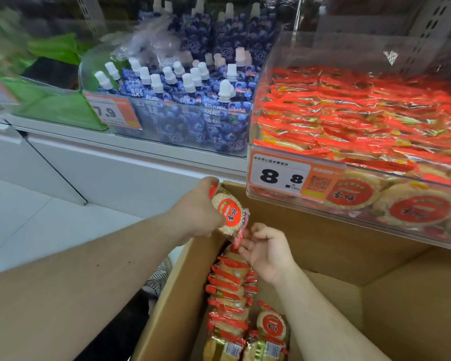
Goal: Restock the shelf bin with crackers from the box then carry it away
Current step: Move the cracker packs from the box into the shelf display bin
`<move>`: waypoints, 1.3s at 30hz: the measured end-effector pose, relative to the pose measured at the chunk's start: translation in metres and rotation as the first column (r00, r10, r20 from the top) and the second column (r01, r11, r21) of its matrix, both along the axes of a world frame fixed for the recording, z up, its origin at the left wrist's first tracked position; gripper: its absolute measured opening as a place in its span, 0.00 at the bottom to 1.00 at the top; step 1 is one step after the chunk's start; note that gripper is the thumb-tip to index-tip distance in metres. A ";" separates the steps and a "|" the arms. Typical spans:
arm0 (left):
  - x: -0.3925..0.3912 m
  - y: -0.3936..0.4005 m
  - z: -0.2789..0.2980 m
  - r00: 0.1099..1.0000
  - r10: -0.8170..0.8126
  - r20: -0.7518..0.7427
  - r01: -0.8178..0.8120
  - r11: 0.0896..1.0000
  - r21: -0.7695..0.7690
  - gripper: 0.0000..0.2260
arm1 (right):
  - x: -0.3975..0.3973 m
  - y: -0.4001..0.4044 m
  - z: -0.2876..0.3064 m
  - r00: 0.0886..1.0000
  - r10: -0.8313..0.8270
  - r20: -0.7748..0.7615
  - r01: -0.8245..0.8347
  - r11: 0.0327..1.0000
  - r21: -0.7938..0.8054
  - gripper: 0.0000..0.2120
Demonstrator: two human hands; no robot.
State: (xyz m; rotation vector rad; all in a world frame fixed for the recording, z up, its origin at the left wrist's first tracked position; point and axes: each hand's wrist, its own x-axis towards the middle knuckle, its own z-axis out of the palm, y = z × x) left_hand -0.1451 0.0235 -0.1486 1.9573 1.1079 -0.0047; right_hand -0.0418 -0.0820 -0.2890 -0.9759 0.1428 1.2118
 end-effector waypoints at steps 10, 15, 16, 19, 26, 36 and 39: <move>-0.004 0.013 -0.006 0.980 -0.183 -0.078 0.192 0.973 0.131 0.33 | -0.009 -0.001 -0.078 0.890 0.358 0.281 -0.160 0.824 -0.544 0.13; -0.002 0.016 -0.010 0.983 -0.180 -0.045 0.184 0.978 0.099 0.31 | -0.007 0.002 -0.075 0.890 0.292 0.349 -0.047 0.822 -0.567 0.11; -0.002 0.017 -0.010 0.983 -0.180 -0.036 0.182 0.980 0.085 0.30 | -0.006 0.001 -0.074 0.902 0.257 0.346 -0.020 0.828 -0.560 0.11; -0.003 0.018 -0.008 0.983 -0.186 -0.006 0.186 0.981 0.055 0.30 | -0.007 0.004 -0.072 0.913 0.194 0.358 0.041 0.831 -0.554 0.15; -0.004 0.017 -0.001 0.972 -0.235 0.029 0.234 0.971 0.041 0.29 | -0.010 0.012 -0.061 0.791 0.350 0.501 -0.018 0.833 -0.554 0.13; -0.023 0.026 0.019 0.909 -0.415 0.029 0.416 0.906 -0.081 0.27 | 0.014 -0.069 0.058 0.662 0.591 0.461 -0.265 0.760 -0.594 0.21; -0.026 0.017 0.027 0.848 -0.529 0.024 0.529 0.844 -0.088 0.27 | 0.010 -0.090 0.106 0.672 0.584 0.456 -0.355 0.794 -0.493 0.26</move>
